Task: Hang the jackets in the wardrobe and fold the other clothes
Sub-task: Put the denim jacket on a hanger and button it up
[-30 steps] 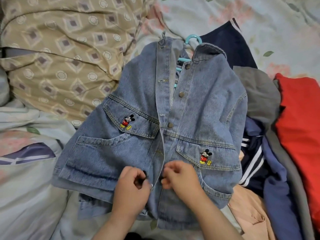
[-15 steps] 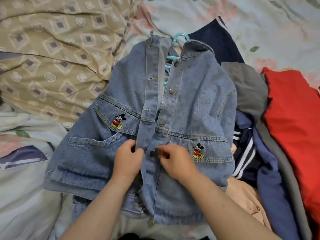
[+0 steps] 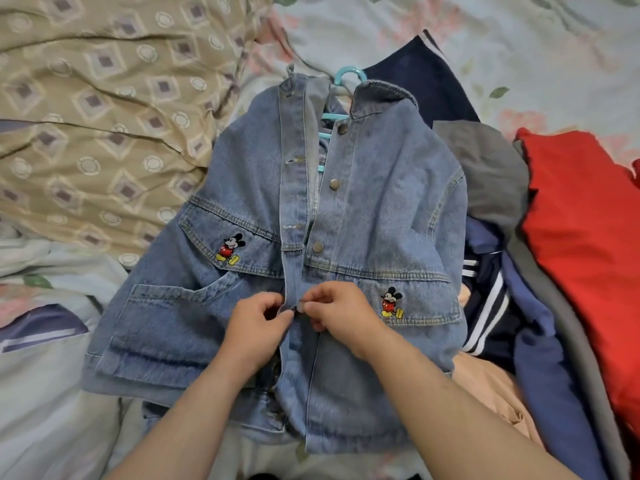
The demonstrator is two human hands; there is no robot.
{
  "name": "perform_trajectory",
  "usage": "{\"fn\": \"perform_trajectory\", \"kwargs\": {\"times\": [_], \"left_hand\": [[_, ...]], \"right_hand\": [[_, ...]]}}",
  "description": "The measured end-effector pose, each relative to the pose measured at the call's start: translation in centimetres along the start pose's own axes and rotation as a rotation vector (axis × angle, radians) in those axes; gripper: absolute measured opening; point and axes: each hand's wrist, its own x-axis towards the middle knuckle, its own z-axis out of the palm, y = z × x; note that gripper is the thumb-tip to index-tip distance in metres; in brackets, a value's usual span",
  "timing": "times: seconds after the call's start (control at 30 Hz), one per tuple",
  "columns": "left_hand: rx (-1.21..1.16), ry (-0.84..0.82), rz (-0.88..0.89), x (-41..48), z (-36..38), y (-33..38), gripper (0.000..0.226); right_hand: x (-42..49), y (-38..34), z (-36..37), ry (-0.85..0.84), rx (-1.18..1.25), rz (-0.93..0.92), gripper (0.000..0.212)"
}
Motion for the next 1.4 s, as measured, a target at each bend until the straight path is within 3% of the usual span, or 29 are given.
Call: {"fn": "perform_trajectory", "kwargs": {"times": [0.2,0.33,0.53,1.0,1.1,1.23,1.4], "left_hand": [[-0.147,-0.027,-0.009,-0.4,0.3,0.6,0.048],[-0.290,0.007,-0.159,-0.1,0.2,0.5,0.025],[-0.399,-0.093,-0.178,0.2,0.6,0.5,0.024],[-0.127,-0.010,-0.101,0.4,2.4,0.2,0.026],[-0.102,0.022,-0.082,0.2,2.6,0.0,0.022],[-0.102,0.029,-0.110,-0.2,2.6,-0.4,0.025],[-0.288,0.005,-0.242,0.5,1.9,-0.5,0.014]], "right_hand": [[0.3,-0.8,-0.5,-0.074,0.250,0.203,0.019],[0.4,-1.0,-0.2,-0.091,0.295,0.272,0.023],[0.7,-0.8,-0.1,-0.112,0.328,0.308,0.025],[1.3,-0.1,-0.2,-0.143,0.469,0.369,0.020],[1.0,0.1,0.1,-0.131,0.414,0.296,0.022],[0.0,1.3,0.9,0.028,0.169,0.131,0.018],[0.0,1.8,0.8,0.050,0.196,0.099,0.011]]}}
